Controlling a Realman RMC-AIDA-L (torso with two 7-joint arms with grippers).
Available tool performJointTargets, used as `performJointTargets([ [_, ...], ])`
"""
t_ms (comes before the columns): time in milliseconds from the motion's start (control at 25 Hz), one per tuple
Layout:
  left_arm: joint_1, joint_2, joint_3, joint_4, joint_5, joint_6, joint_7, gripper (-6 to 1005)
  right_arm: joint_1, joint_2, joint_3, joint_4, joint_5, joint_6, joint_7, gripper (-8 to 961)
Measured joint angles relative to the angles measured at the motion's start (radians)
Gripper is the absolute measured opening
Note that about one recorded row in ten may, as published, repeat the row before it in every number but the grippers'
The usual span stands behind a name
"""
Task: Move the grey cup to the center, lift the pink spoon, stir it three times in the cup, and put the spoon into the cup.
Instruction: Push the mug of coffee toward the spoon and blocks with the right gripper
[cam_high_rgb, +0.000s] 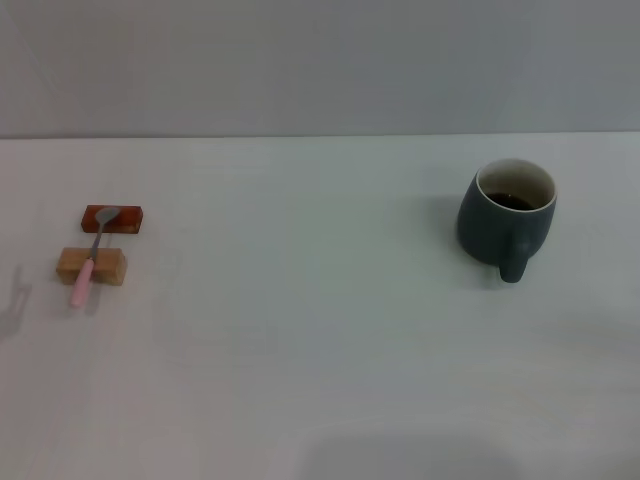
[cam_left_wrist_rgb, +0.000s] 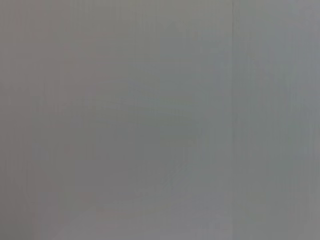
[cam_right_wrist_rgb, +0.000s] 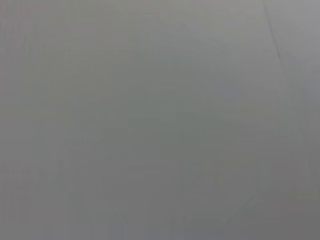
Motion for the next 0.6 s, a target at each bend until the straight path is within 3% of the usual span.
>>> performJointTargets([
  [600,-0.007,0.0,0.012,0.0,-0.001,-0.004,0.0,852,0.052,-0.005,0.035,-0.041,0.002,0.125,0.0,-1],
])
